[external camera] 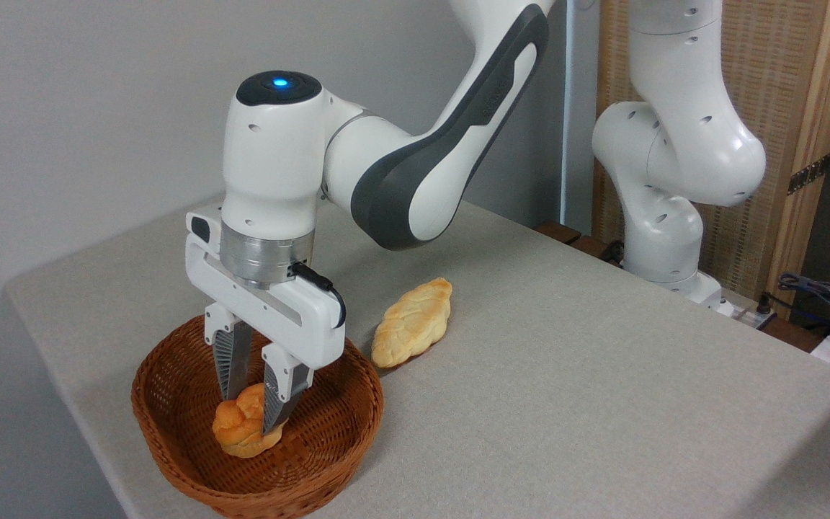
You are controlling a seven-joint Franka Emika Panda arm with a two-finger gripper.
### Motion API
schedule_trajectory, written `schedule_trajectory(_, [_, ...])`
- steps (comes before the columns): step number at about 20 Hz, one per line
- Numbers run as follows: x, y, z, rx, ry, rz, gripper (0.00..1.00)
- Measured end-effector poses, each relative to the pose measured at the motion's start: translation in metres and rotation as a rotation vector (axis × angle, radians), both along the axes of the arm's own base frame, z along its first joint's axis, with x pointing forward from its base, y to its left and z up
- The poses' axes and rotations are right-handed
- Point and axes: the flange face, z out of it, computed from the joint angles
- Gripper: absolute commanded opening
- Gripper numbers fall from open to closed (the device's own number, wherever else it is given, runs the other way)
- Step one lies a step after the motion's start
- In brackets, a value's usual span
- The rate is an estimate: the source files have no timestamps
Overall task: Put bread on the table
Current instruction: 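Descend around the orange bun and close the gripper on it, then lift the orange bun out of the basket toward the golden roll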
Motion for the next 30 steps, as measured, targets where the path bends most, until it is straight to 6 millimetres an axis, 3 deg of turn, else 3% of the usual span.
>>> schedule_trajectory(8, [0.000,-0.001,0.001,0.000,-0.001,-0.002,0.46])
schedule_trajectory(14, [-0.007,-0.005,0.016,-0.004,0.026,-0.019,0.46])
schedule_trajectory(24, [-0.033,-0.011,0.093,-0.002,0.026,-0.063,0.48])
schedule_trajectory(30, [-0.076,0.003,0.123,0.104,0.158,-0.282,0.48])
